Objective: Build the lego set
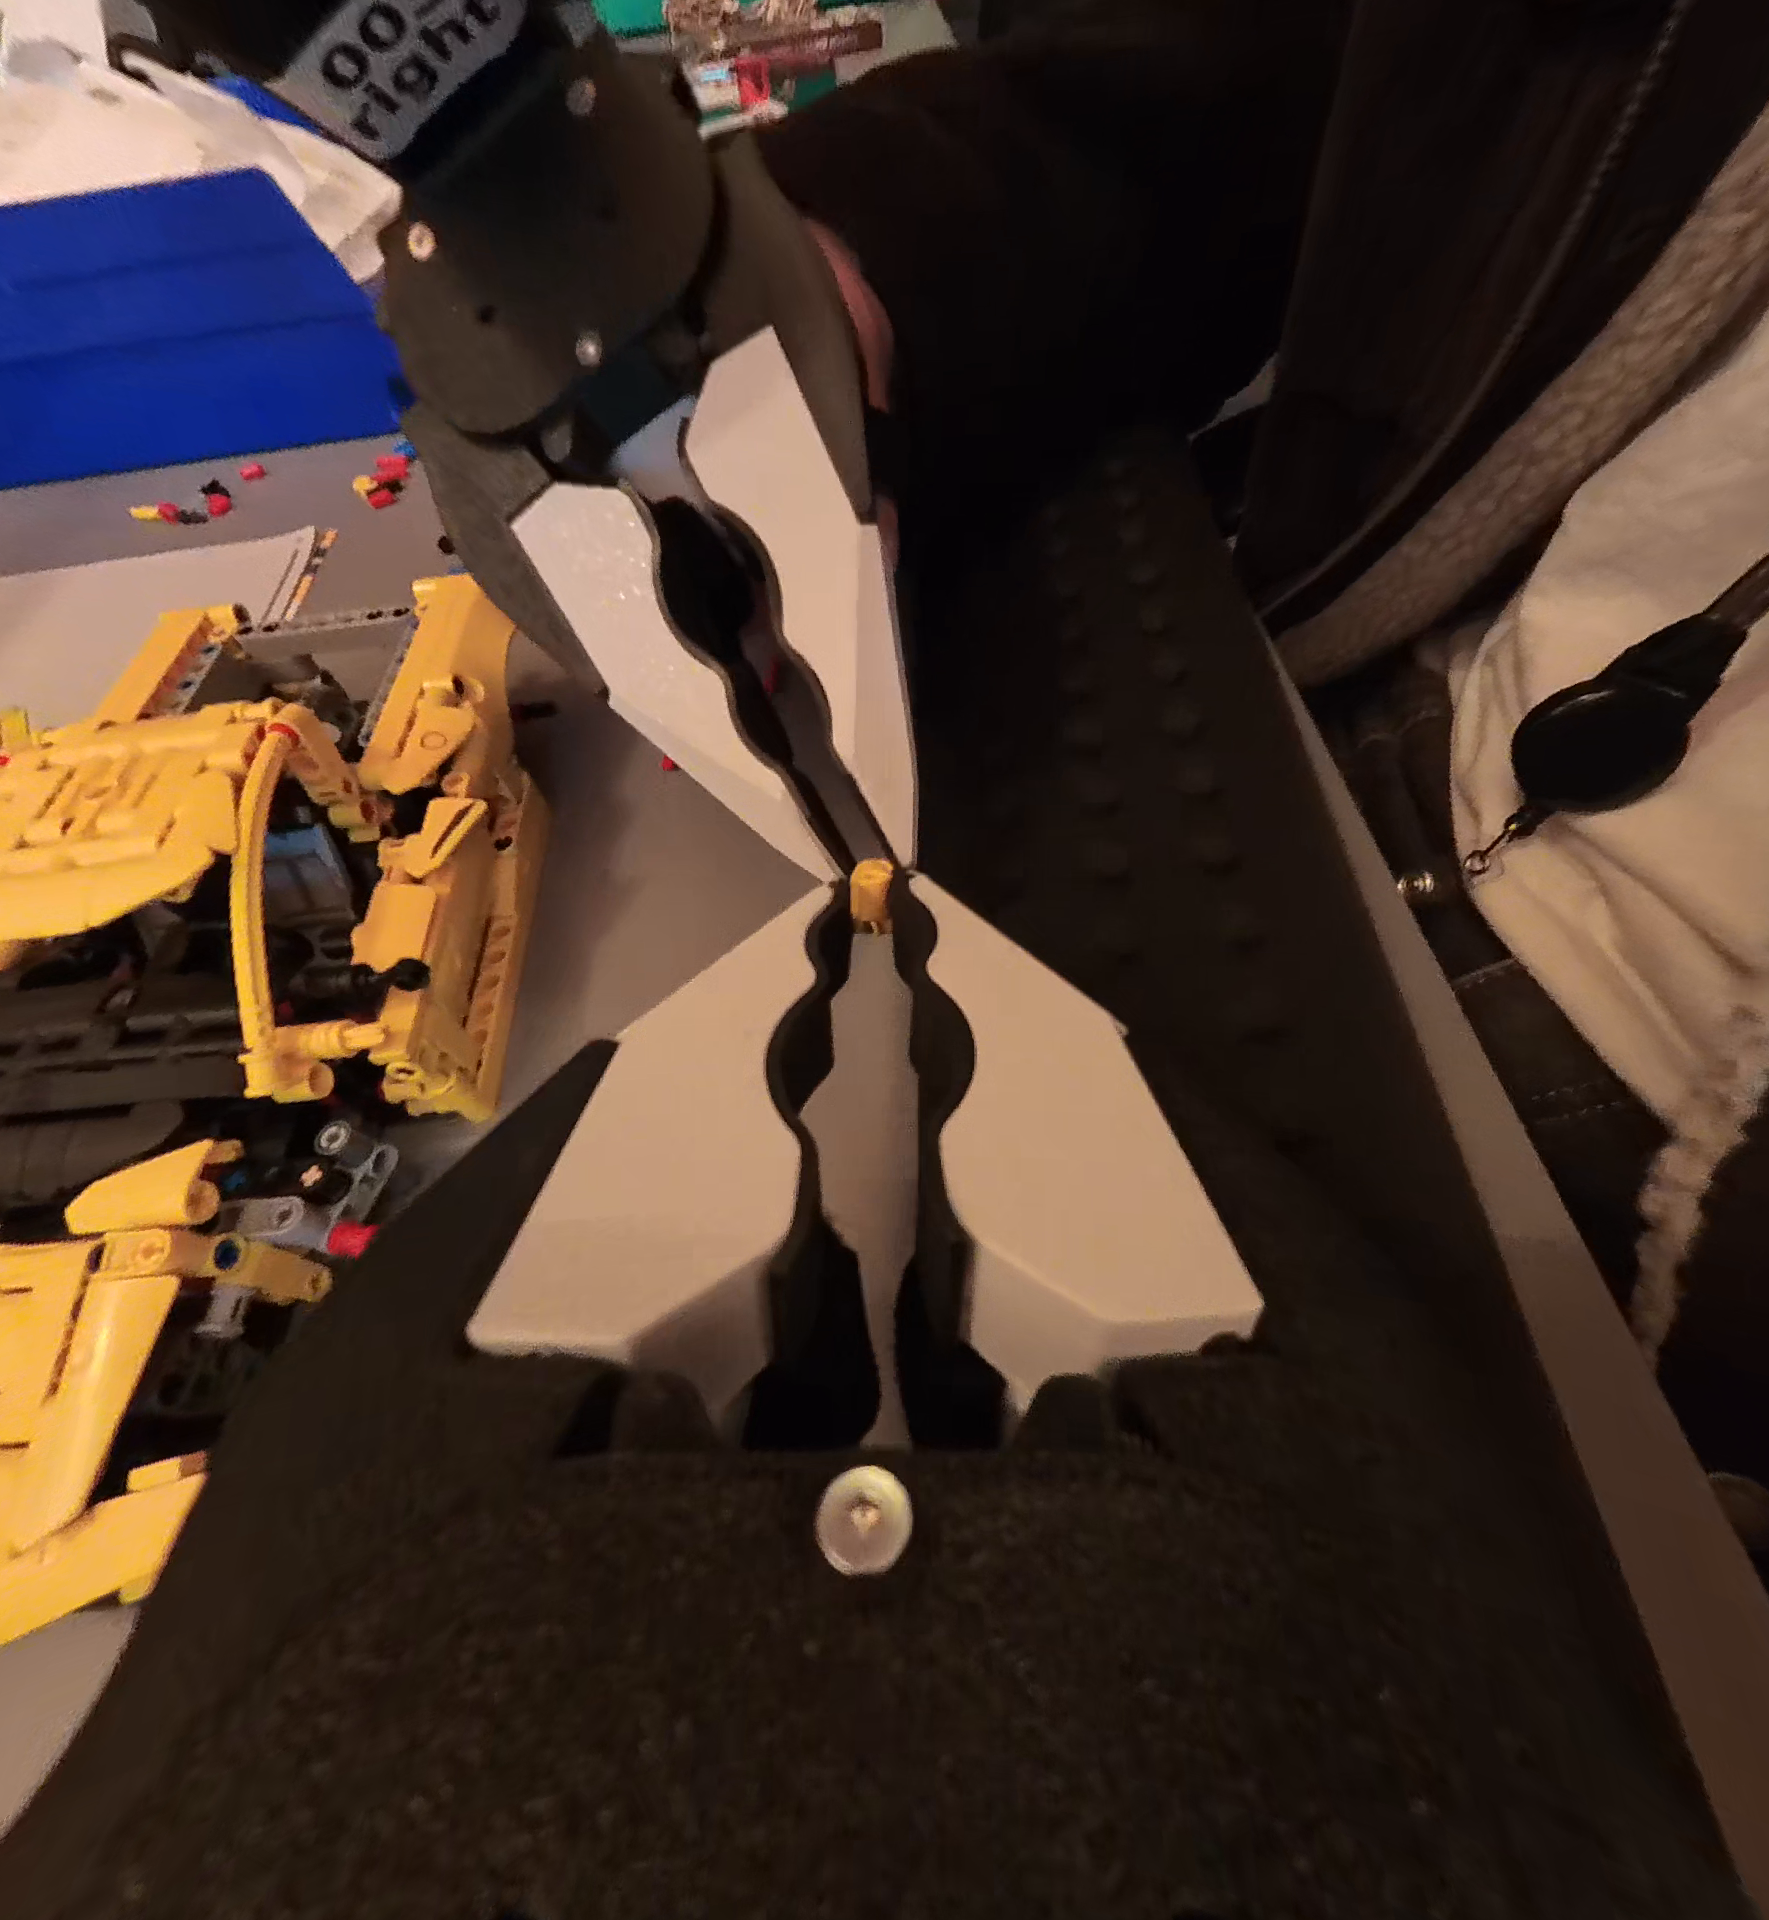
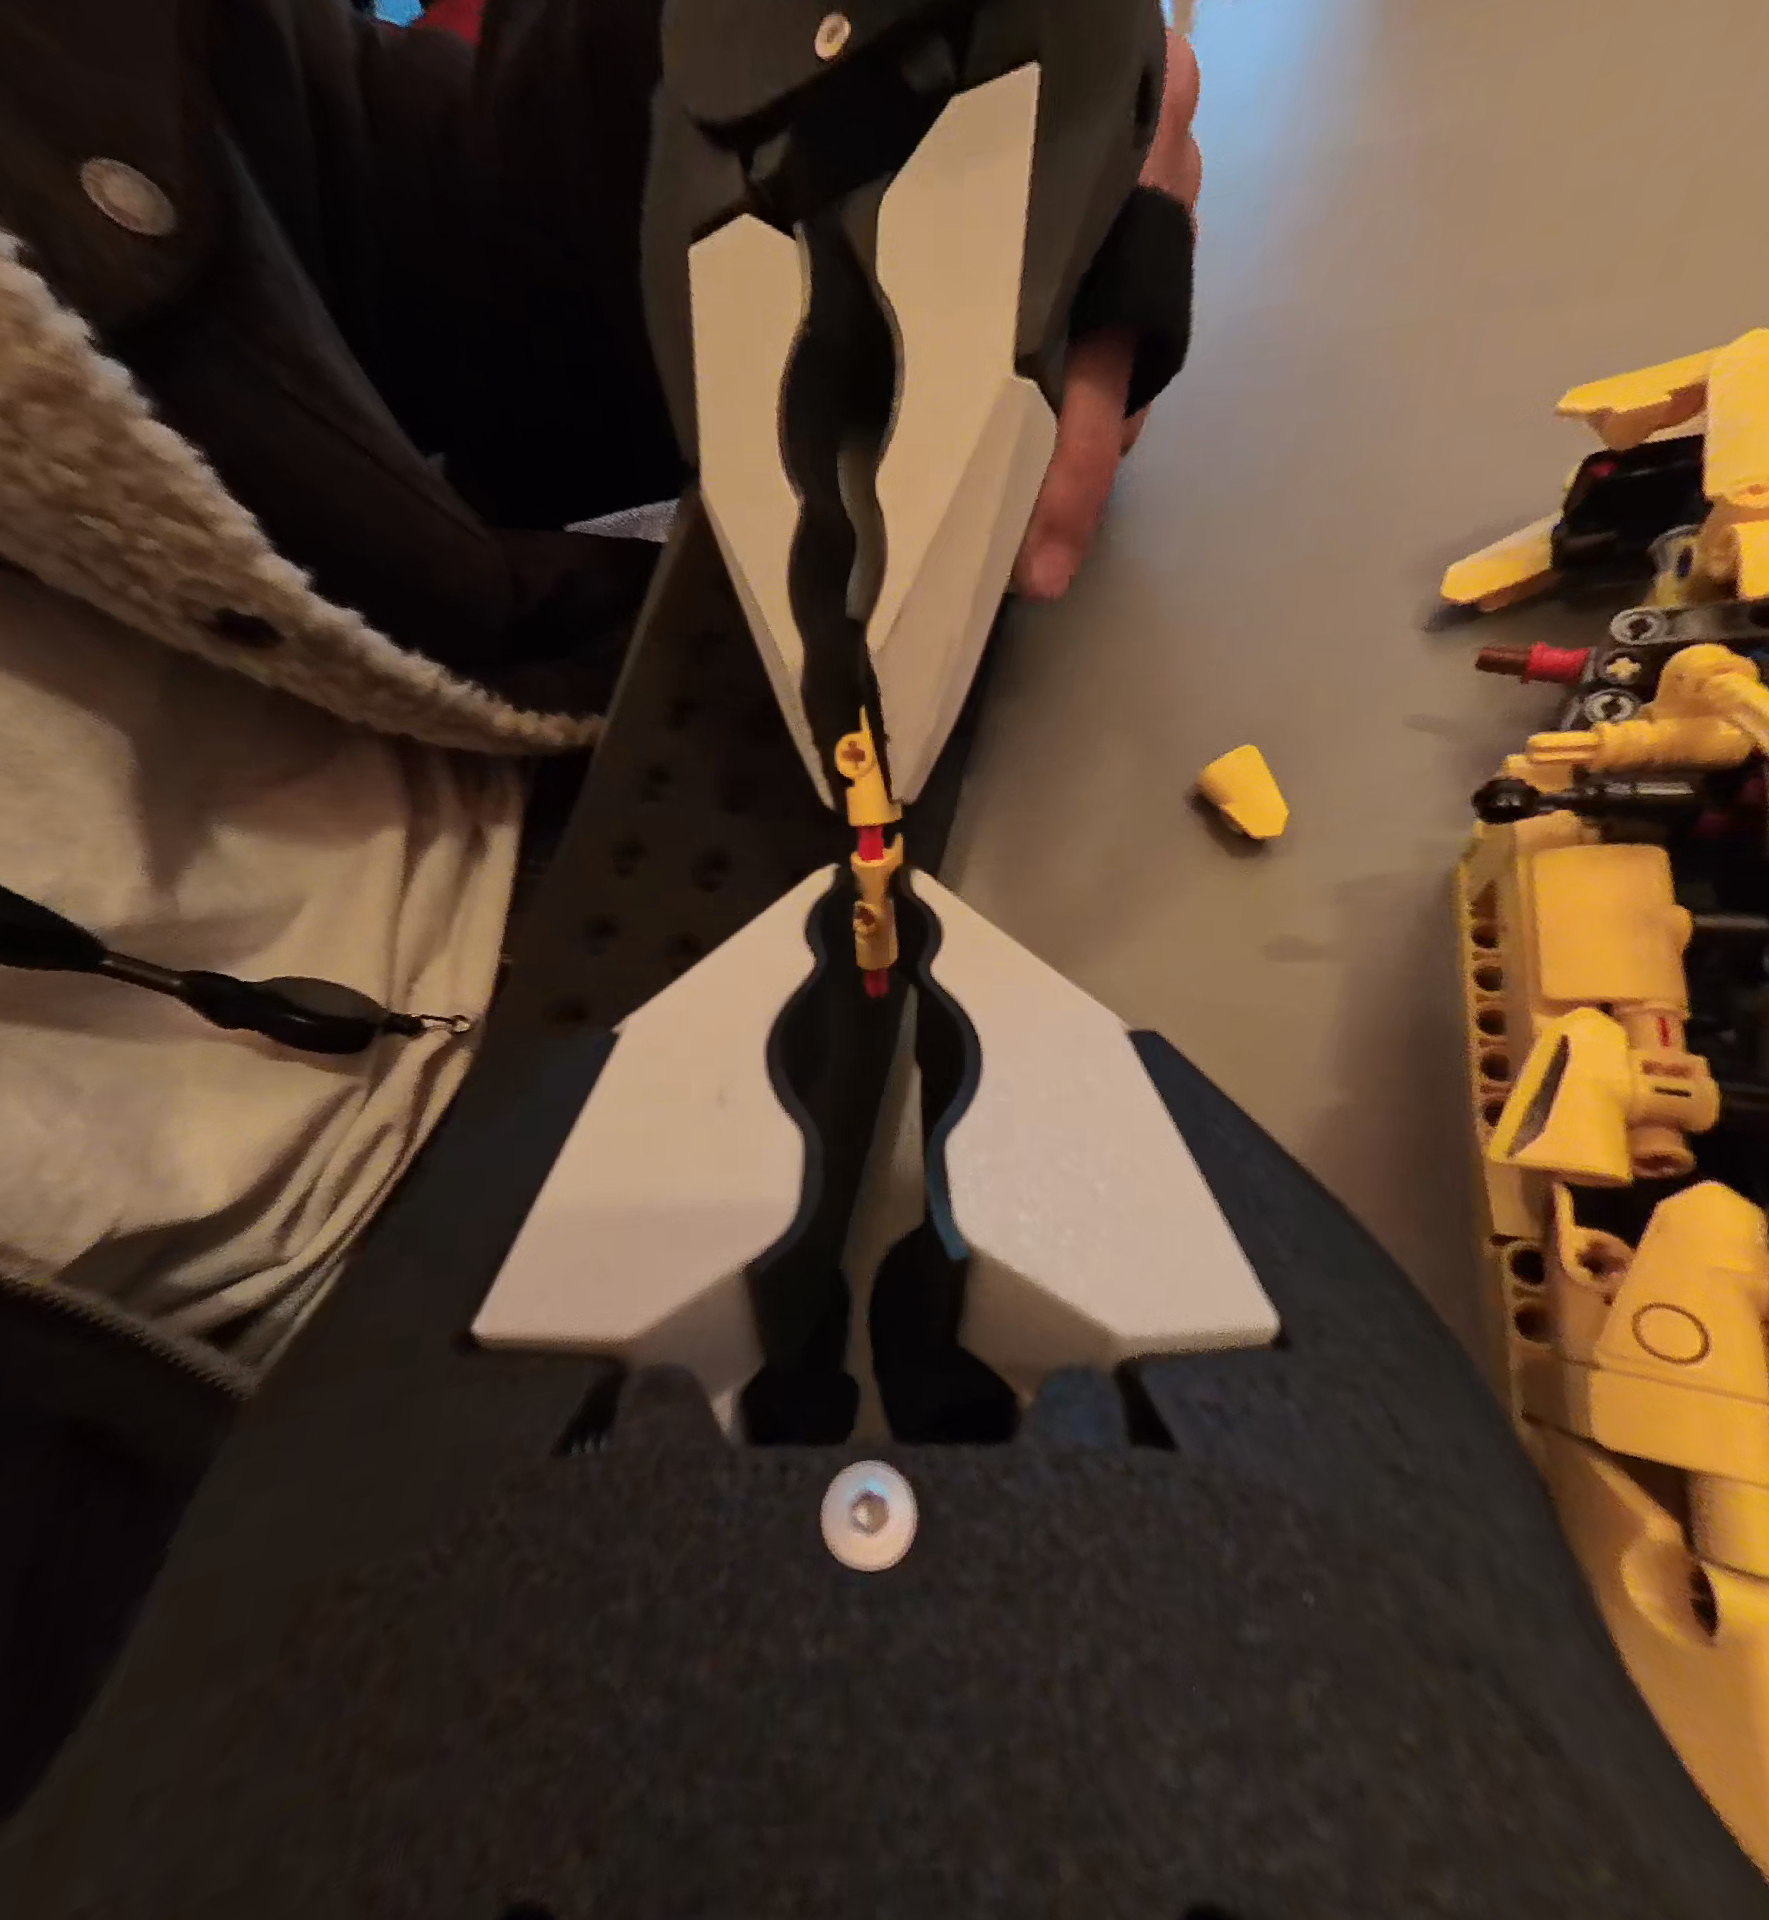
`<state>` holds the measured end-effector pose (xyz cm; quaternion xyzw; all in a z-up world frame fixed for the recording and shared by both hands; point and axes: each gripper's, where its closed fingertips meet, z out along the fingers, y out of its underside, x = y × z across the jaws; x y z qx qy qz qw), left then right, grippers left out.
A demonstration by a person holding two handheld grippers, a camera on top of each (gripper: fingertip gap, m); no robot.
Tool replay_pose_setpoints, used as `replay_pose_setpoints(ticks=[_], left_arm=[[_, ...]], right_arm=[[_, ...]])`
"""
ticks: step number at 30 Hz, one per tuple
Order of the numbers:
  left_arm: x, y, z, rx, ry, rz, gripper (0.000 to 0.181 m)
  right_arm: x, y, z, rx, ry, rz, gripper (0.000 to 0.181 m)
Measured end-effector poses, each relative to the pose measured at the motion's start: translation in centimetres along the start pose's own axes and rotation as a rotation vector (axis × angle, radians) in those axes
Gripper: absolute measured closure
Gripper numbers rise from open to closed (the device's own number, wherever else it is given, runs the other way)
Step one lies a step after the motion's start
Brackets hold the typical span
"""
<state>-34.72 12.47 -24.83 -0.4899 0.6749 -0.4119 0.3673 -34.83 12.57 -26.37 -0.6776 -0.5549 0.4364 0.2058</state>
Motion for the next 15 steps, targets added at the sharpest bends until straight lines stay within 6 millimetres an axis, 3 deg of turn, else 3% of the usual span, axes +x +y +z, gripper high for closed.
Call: replay_pose_setpoints(ticks=[15], left_arm=[[-0.9,1.8,0.7,-0.12,-0.013,-0.083,0.174]], right_arm=[[1.3,1.2,1.0,-0.018,0.06,0.053,0.174]])
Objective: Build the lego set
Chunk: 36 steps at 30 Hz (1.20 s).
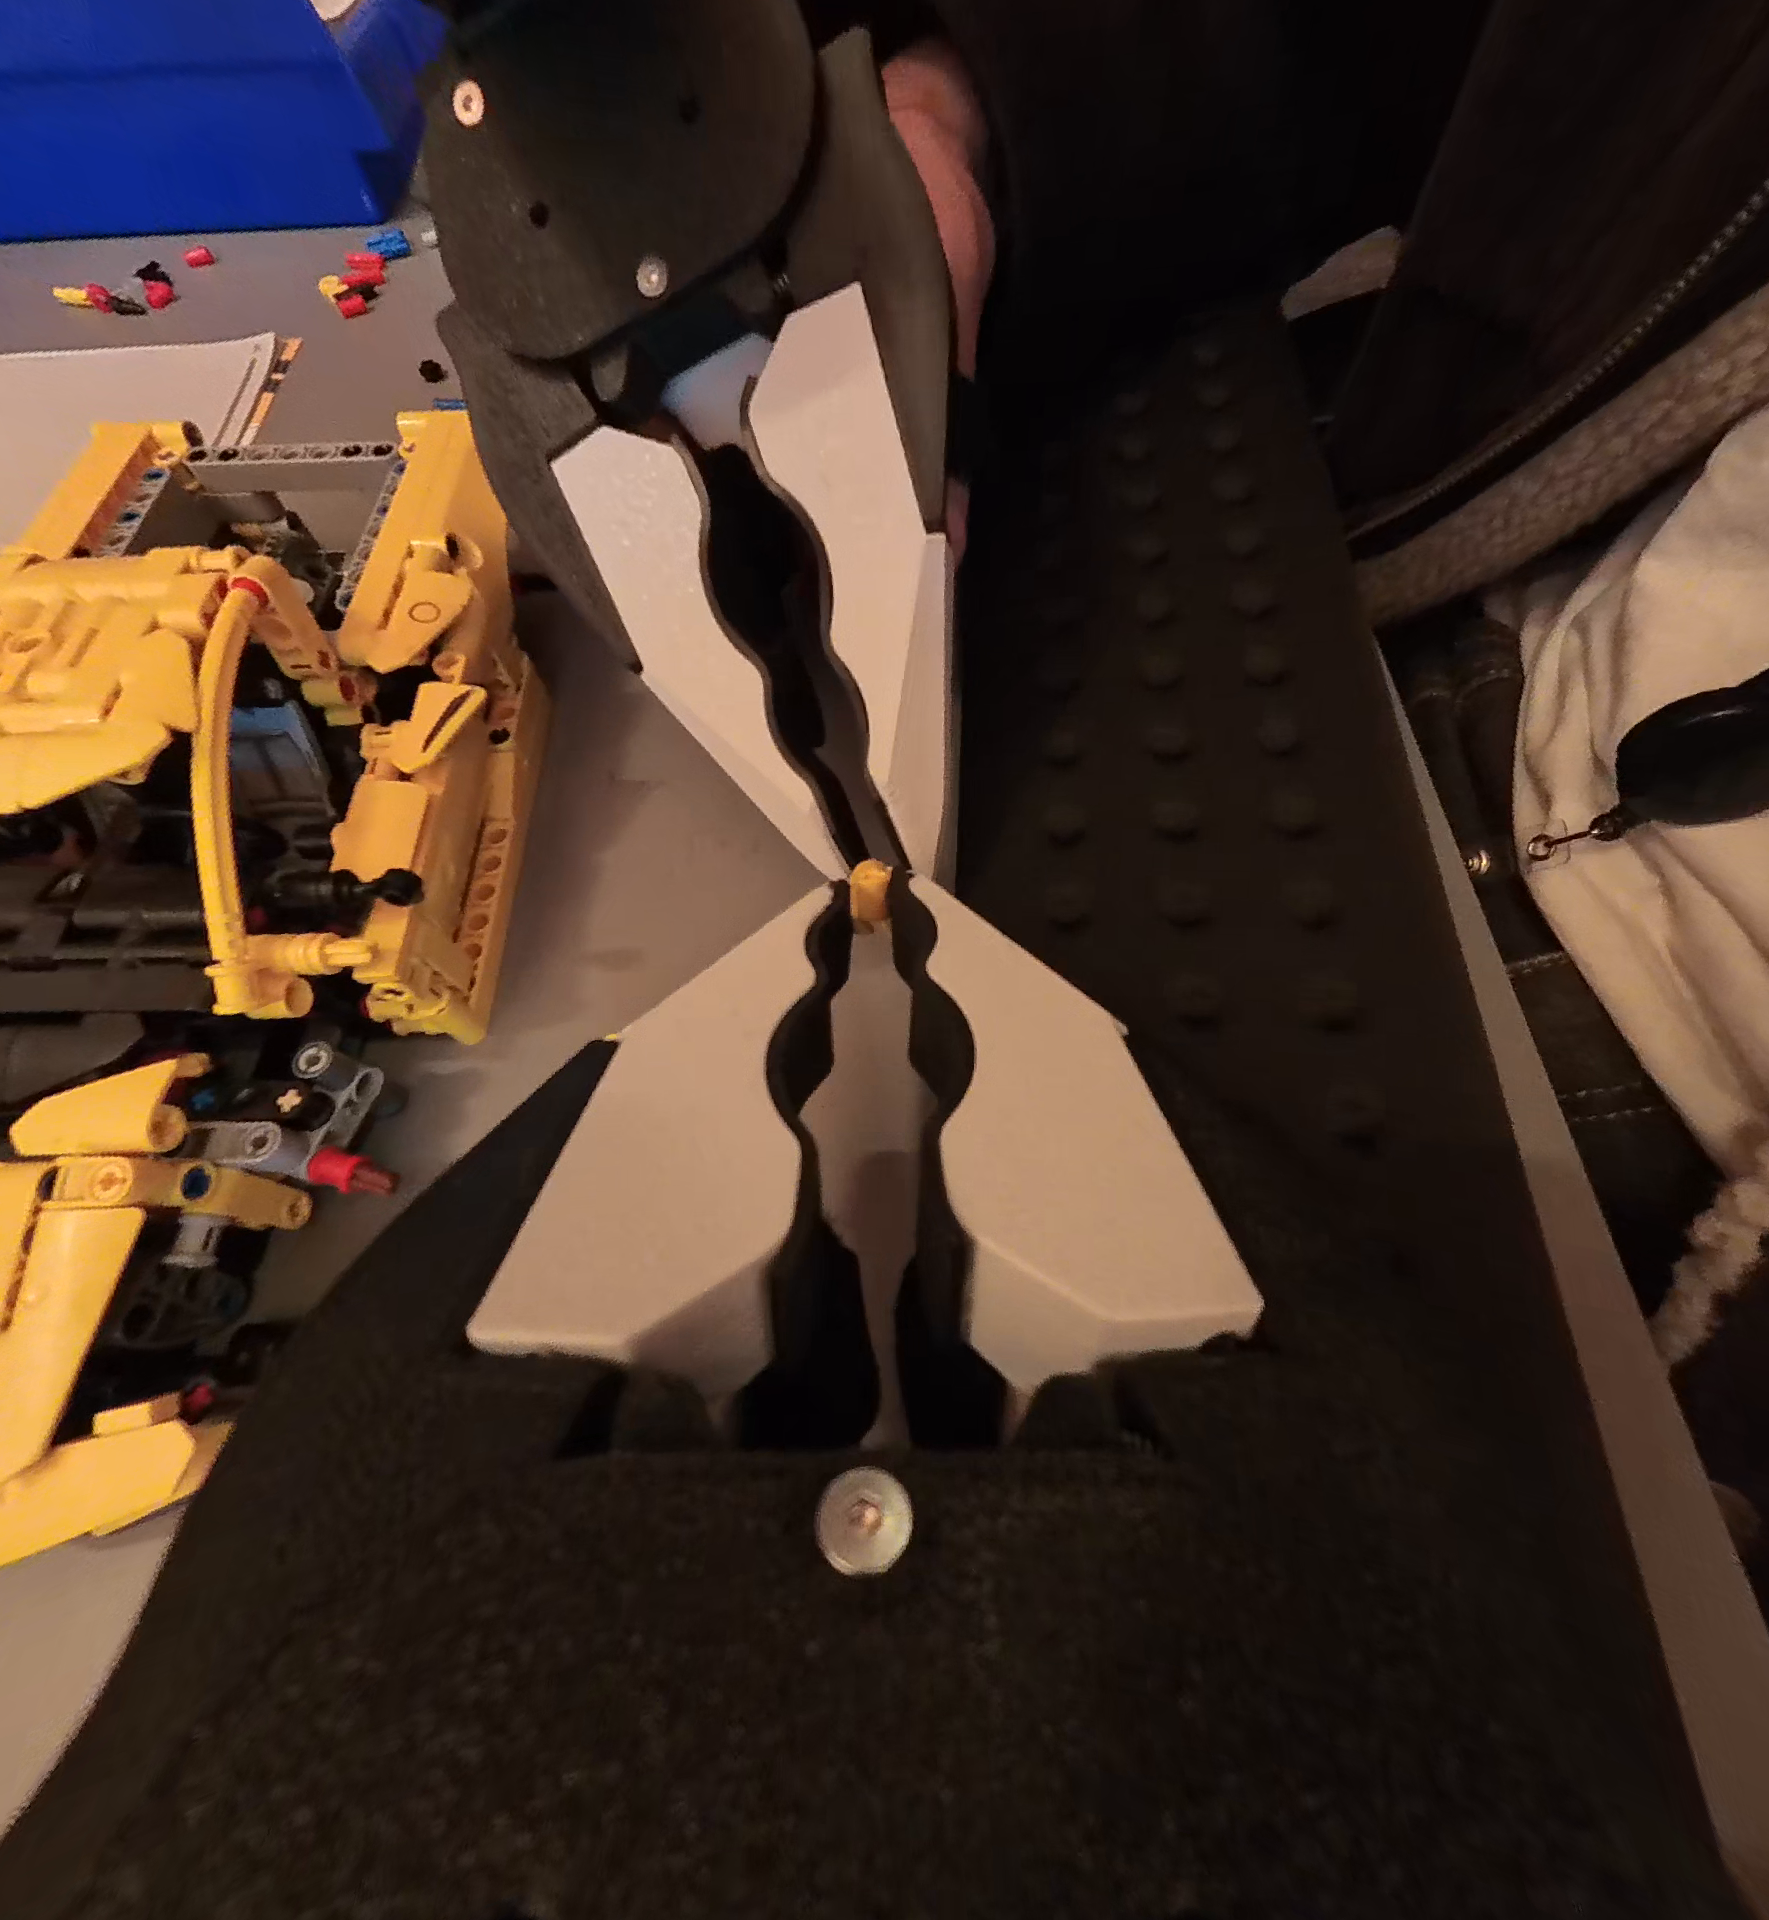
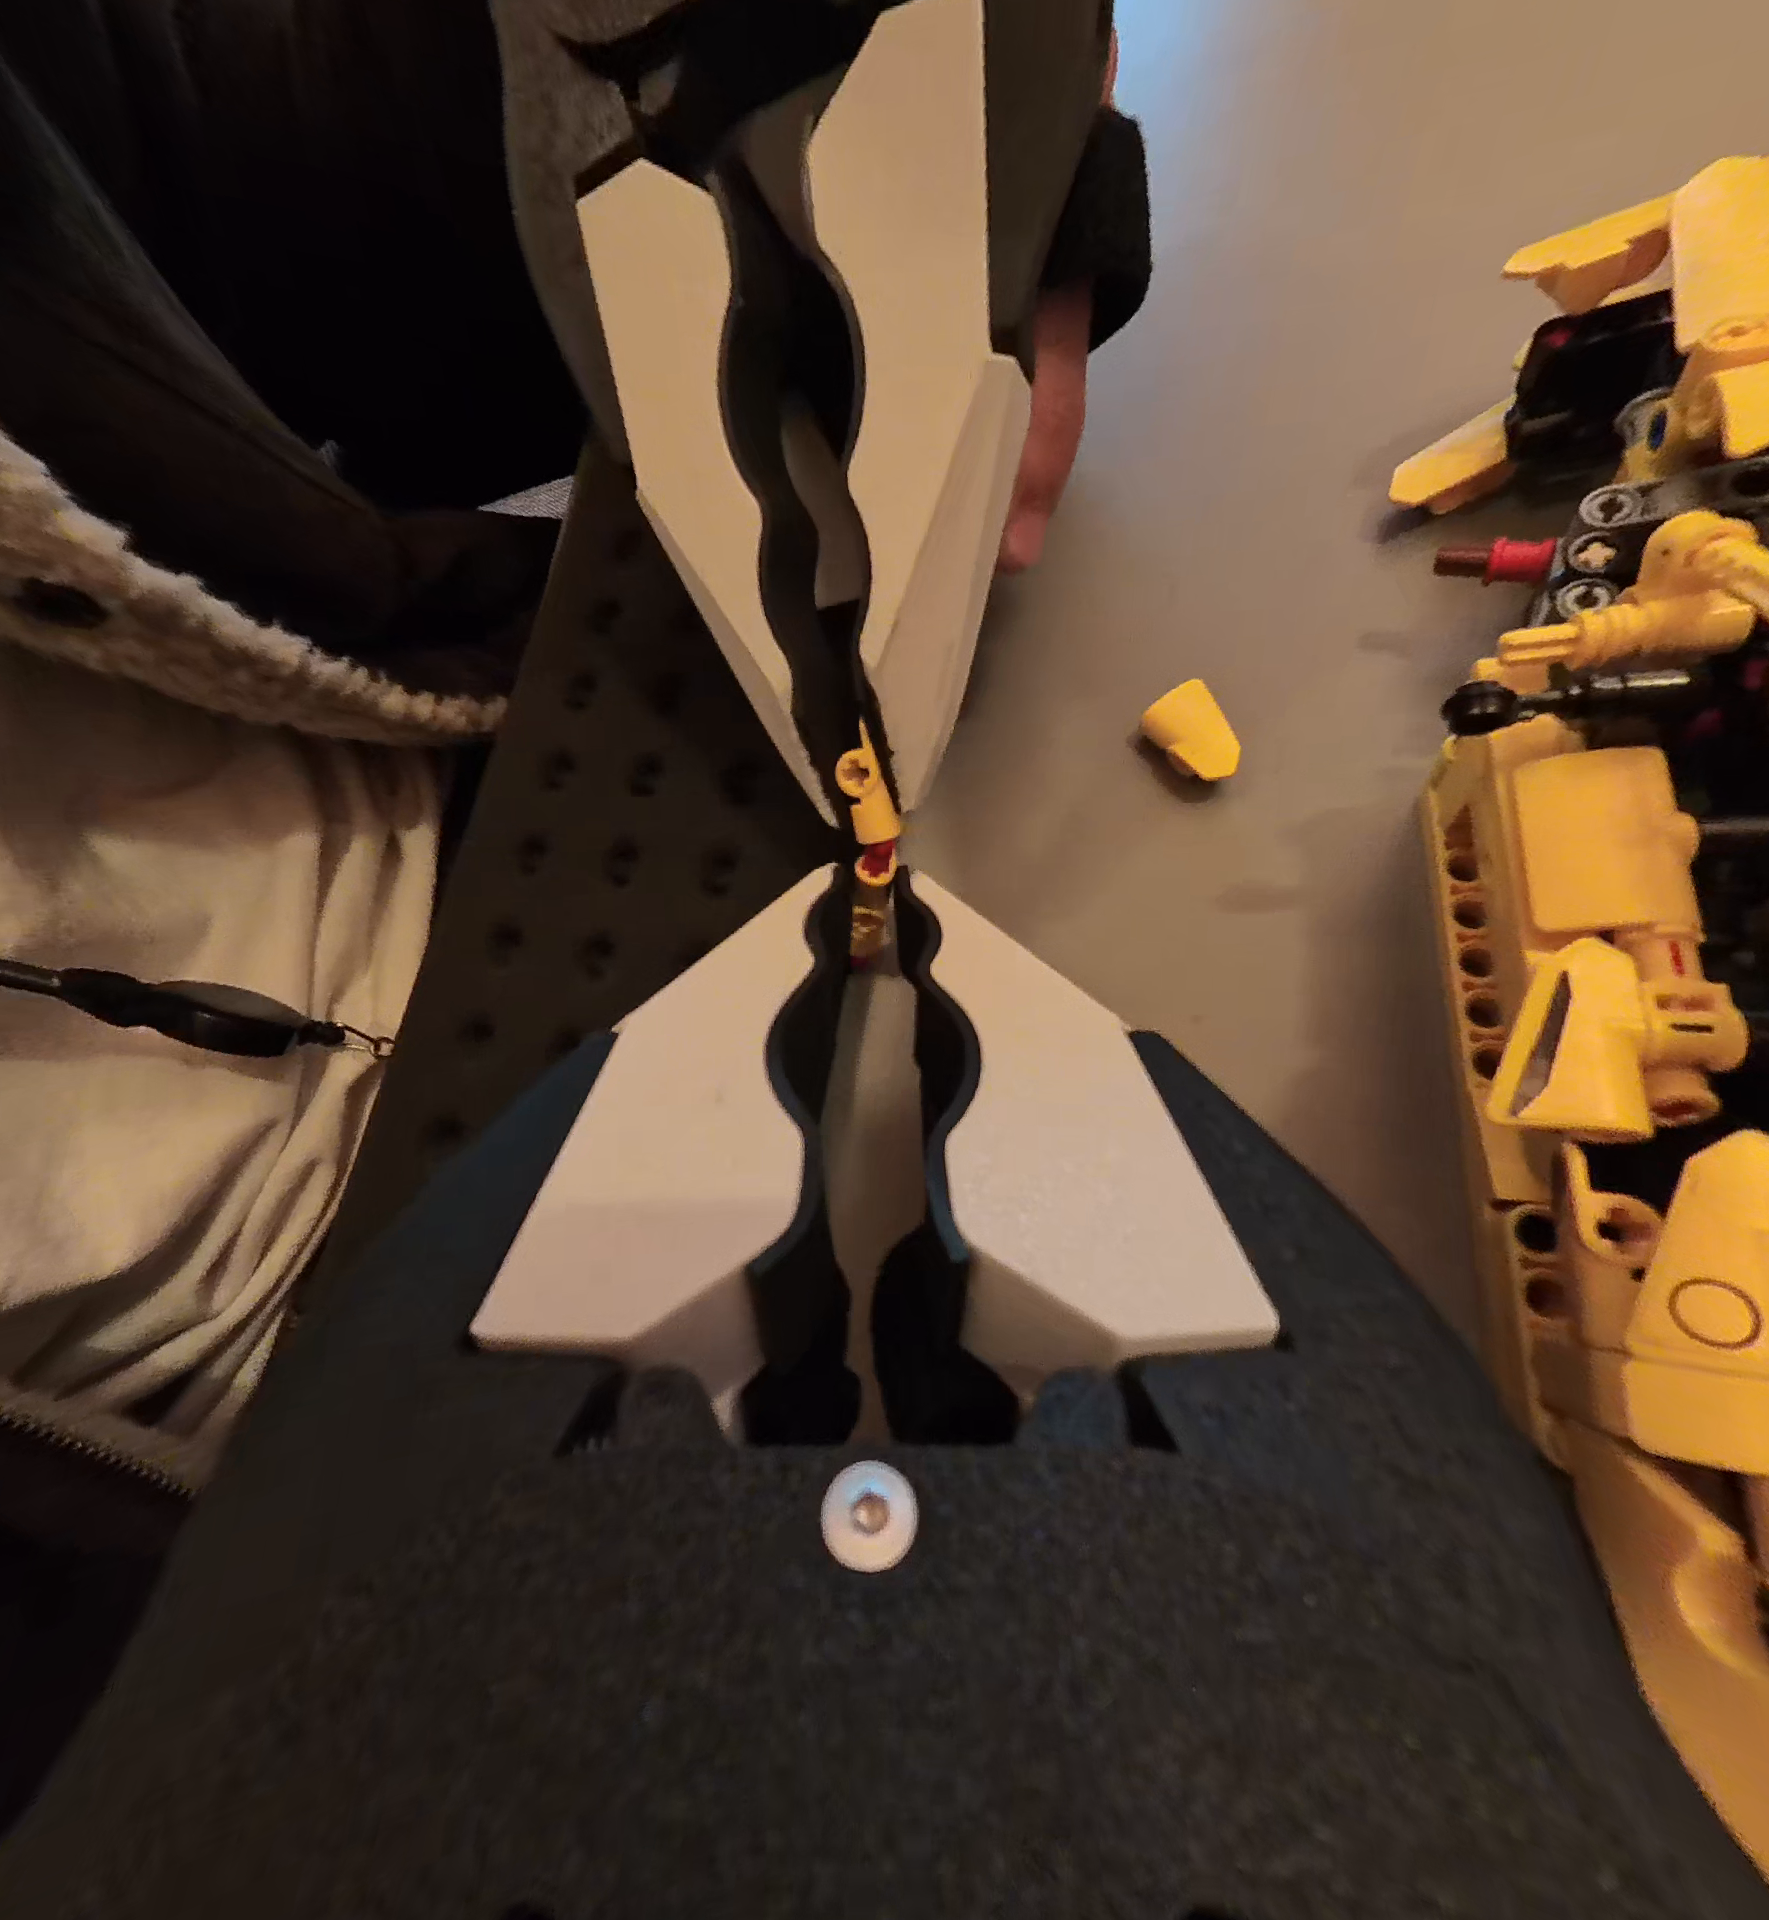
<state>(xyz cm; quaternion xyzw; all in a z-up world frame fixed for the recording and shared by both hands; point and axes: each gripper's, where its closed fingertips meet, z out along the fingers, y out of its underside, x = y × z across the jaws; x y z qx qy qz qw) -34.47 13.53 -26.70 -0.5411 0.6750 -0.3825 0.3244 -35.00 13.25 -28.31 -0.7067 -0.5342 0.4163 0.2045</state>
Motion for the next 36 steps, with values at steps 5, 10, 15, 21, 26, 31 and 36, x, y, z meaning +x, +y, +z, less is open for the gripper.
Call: replay_pose_setpoints(ticks=[5,10,15,21,26,31,36], left_arm=[[-0.2,-0.1,-0.3,0.017,0.004,-0.027,0.175],[0.2,0.1,-0.1,0.0,0.025,-0.007,0.174],[-0.1,0.0,0.1,-0.011,-0.019,0.016,0.174],[-0.3,0.5,0.5,-0.083,-0.066,0.046,0.174],[-0.2,1.0,0.2,-0.082,-0.04,0.037,0.174],[-0.2,1.1,0.2,-0.085,-0.027,0.027,0.174],[-0.3,1.1,0.1,-0.075,-0.031,0.018,0.174]], right_arm=[[0.6,-0.4,-0.4,-0.037,0.139,-0.189,0.174],[0.5,-0.2,-0.3,-0.178,0.267,-0.372,0.175],[0.6,-0.1,-0.6,-0.176,0.239,-0.296,0.175],[0.7,0.3,-0.6,-0.175,0.2,-0.217,0.175],[0.6,0.3,-0.3,-0.103,0.177,-0.24,0.173],[0.8,1.6,-0.2,-0.117,0.165,-0.244,0.169],[0.8,1.6,-0.1,-0.105,0.159,-0.246,0.171]])
